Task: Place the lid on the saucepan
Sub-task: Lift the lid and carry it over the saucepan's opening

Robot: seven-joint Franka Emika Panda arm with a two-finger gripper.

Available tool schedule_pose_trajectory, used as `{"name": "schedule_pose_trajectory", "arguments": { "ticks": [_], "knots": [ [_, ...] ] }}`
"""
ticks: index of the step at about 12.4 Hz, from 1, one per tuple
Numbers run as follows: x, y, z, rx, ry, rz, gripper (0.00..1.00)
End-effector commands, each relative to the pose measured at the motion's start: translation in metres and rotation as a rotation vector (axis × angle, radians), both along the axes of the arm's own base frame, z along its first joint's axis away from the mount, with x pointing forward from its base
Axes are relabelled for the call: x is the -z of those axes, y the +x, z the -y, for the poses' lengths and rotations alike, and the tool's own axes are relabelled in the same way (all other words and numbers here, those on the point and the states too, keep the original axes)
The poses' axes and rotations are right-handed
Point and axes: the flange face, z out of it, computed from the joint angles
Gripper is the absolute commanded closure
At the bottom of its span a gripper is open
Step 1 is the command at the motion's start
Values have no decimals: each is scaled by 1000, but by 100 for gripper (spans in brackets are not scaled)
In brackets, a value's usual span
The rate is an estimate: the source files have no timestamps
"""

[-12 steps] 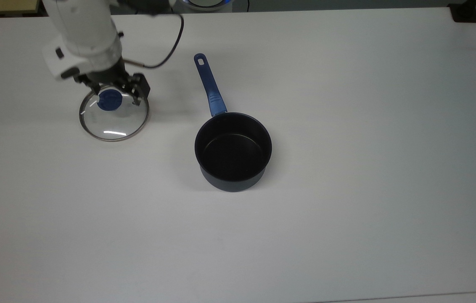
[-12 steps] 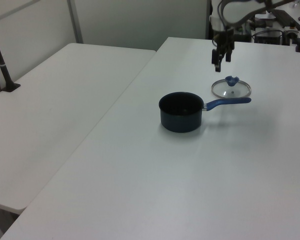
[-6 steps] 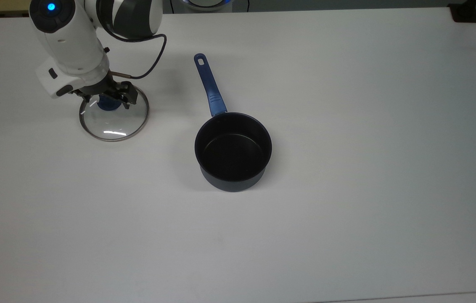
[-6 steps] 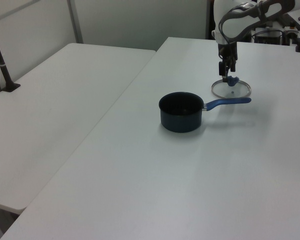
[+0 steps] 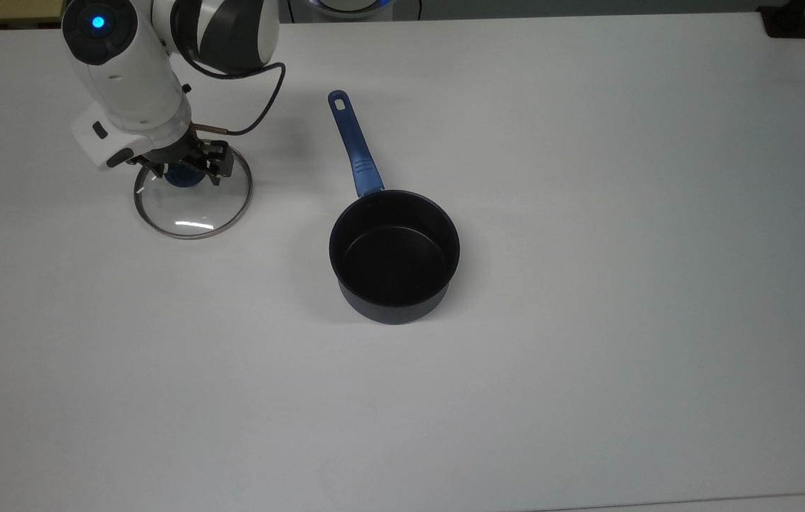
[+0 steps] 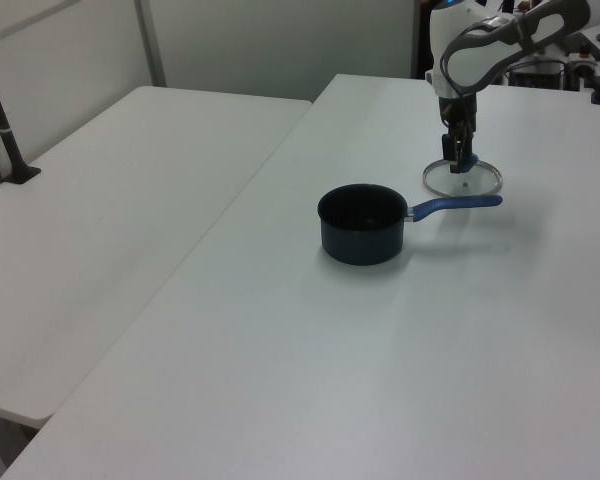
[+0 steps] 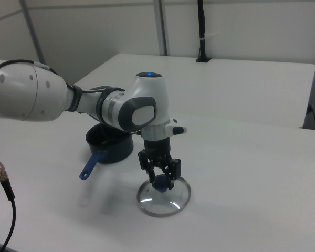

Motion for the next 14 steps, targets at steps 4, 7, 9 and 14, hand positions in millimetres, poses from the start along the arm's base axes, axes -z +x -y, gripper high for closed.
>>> {"name": "schedule_pose_trajectory", "arguments": {
  "ticks": [4,7,9,14],
  "knots": [
    [-28,-3,2,-22,-4,26,57],
    [-89,12,9,7,-10,42,58],
    [-123,27,-21,-7,12,62,58],
    [-145,69,-159,8,11,122,58]
  ]
}}
